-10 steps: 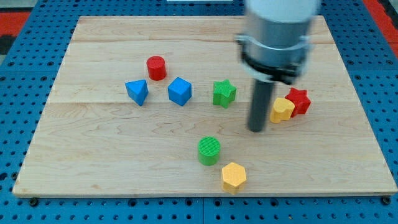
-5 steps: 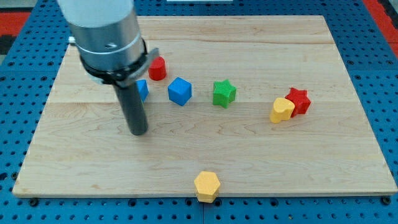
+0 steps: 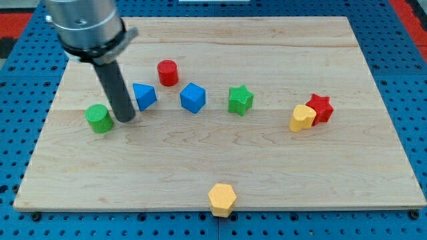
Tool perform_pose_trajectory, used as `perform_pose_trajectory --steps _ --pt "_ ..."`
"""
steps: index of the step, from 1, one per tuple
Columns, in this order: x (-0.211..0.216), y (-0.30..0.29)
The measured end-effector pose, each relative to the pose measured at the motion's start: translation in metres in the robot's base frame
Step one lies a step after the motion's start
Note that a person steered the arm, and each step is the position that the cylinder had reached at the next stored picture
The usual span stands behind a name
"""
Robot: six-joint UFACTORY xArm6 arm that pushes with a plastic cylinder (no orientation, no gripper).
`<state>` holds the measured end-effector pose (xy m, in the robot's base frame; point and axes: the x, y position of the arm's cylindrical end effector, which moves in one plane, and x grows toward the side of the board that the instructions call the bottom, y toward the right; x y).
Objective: Place the green circle to the left of the blue triangle
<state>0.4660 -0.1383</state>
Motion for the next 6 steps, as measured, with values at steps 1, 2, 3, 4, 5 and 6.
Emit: perform_pose_trajectory --steps 1,2,3,4,5,6 --pt "0.018 0.010" --pt "0.033 -0.011" --pt "0.036 -0.061" --pt "0.030 -0.076" --pt "-0.002 -0.075" --pt "-0.002 -0.074"
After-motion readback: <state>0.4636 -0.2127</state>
